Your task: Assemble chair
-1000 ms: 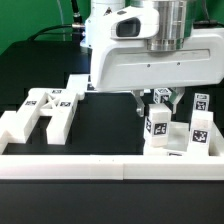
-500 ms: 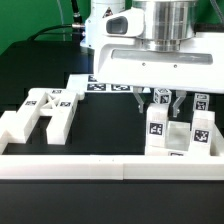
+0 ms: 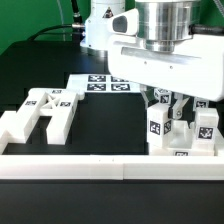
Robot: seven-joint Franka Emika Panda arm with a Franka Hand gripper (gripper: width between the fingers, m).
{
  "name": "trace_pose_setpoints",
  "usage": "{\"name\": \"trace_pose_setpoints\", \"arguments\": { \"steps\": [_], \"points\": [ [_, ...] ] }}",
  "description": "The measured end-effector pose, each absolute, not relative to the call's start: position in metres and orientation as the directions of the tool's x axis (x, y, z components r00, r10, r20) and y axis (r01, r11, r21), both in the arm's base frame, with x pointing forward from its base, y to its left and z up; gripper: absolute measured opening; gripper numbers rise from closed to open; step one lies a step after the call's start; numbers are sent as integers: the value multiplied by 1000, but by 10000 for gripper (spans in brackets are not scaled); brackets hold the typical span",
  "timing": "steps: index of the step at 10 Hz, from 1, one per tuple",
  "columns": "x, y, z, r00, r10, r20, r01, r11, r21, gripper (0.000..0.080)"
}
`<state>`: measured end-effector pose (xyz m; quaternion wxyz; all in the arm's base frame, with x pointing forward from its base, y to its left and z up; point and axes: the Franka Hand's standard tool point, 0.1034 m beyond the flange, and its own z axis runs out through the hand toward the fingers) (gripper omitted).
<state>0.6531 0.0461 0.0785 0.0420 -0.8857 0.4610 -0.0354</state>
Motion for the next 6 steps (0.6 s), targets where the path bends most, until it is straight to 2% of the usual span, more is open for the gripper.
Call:
{"name": "trace_pose_setpoints", "arguments": {
  "steps": [2, 4, 5, 6],
  "points": [
    [653, 46, 79, 510, -860, 15, -854, -509, -109, 291],
    [653, 46, 78, 555, -832, 21, -826, -553, -107, 292],
    [653, 46, 78, 573, -819, 23, -813, -572, -106, 519],
    [653, 47, 78, 605, -796, 28, -790, -604, -102, 519]
  ]
}}
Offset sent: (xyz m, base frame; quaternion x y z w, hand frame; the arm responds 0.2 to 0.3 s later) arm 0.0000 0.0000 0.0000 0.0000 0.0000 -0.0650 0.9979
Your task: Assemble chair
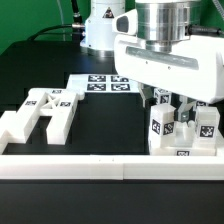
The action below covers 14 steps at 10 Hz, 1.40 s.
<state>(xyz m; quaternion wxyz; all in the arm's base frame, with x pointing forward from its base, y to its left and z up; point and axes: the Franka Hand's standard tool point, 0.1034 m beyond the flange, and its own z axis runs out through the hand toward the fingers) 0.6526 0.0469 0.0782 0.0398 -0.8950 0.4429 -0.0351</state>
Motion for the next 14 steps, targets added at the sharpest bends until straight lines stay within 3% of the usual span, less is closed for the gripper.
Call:
{"name": "trace_pose_setpoints", "arguments": {
  "steps": [1, 2, 8, 14],
  "points": [
    [653, 49, 78, 676, -736, 37, -730, -676, -99, 622],
    [653, 50, 78, 747, -663, 47, -657, -748, -95, 641],
    [653, 49, 79, 962, -257, 89, -253, -966, -57, 649],
    [654, 42, 79, 986, 133, 102, 135, -991, -6, 649]
  ]
}}
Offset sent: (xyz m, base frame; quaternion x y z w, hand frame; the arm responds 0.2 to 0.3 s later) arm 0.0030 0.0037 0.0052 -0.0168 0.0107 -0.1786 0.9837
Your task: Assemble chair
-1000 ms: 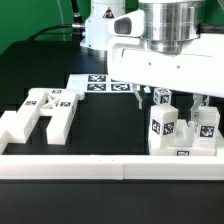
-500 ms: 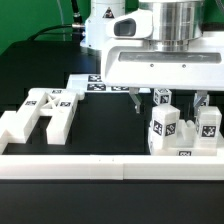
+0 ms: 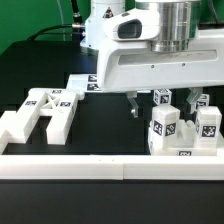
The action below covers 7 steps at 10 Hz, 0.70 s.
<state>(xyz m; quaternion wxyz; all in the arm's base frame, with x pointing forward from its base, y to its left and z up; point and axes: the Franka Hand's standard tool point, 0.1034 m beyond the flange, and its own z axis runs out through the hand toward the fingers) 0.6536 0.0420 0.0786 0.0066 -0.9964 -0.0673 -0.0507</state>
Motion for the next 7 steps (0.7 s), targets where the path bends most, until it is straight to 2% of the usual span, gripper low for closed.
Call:
{"name": "trace_pose_setpoints", "arguments": {
  "steps": [1, 2, 3, 5, 7],
  "points": [
    [654, 41, 79, 974, 201, 101, 202, -979, 3, 649],
    [654, 40, 78, 967, 235, 100, 235, -972, 11, 550],
    [654, 40, 78, 969, 224, 100, 224, -974, 10, 550],
    [654, 40, 78, 976, 194, 100, 194, -981, 7, 287],
    [653, 40, 78, 980, 173, 99, 174, -985, 4, 290]
  ]
}}
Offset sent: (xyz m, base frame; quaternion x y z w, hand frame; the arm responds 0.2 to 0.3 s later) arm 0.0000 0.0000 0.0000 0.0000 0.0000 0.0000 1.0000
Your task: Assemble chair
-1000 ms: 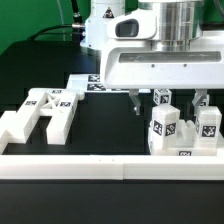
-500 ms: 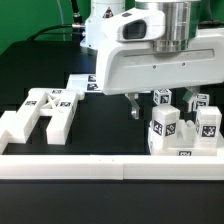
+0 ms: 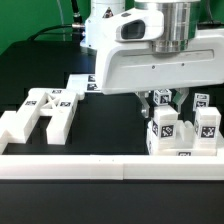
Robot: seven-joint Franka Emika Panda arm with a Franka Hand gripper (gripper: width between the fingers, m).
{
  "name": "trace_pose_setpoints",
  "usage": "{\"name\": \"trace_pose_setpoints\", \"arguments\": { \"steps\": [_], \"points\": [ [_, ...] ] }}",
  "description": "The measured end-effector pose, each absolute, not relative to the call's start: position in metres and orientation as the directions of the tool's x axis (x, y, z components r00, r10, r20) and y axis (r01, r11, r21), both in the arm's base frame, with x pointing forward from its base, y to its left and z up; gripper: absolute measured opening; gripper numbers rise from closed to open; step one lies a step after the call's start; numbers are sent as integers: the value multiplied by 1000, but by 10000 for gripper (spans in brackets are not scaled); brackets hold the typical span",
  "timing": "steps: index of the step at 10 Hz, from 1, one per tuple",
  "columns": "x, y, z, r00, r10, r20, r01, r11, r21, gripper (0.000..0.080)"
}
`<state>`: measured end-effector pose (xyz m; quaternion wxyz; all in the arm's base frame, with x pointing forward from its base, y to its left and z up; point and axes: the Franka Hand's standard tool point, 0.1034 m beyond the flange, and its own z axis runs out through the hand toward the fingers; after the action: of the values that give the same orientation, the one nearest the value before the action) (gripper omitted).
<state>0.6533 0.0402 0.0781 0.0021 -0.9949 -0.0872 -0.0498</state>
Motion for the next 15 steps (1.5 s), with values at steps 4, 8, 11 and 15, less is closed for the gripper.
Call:
{"name": "trace_pose_setpoints", "arguments": {
  "steps": [4, 8, 11, 15],
  "points": [
    [653, 41, 78, 980, -174, 92, -171, -984, -38, 290],
    [652, 45, 77, 852, -518, 68, -514, -855, -72, 291],
    [652, 52, 77, 667, -744, 39, -739, -667, -97, 291],
    [652, 57, 77, 477, -879, 9, -873, -475, -108, 291]
  ]
}}
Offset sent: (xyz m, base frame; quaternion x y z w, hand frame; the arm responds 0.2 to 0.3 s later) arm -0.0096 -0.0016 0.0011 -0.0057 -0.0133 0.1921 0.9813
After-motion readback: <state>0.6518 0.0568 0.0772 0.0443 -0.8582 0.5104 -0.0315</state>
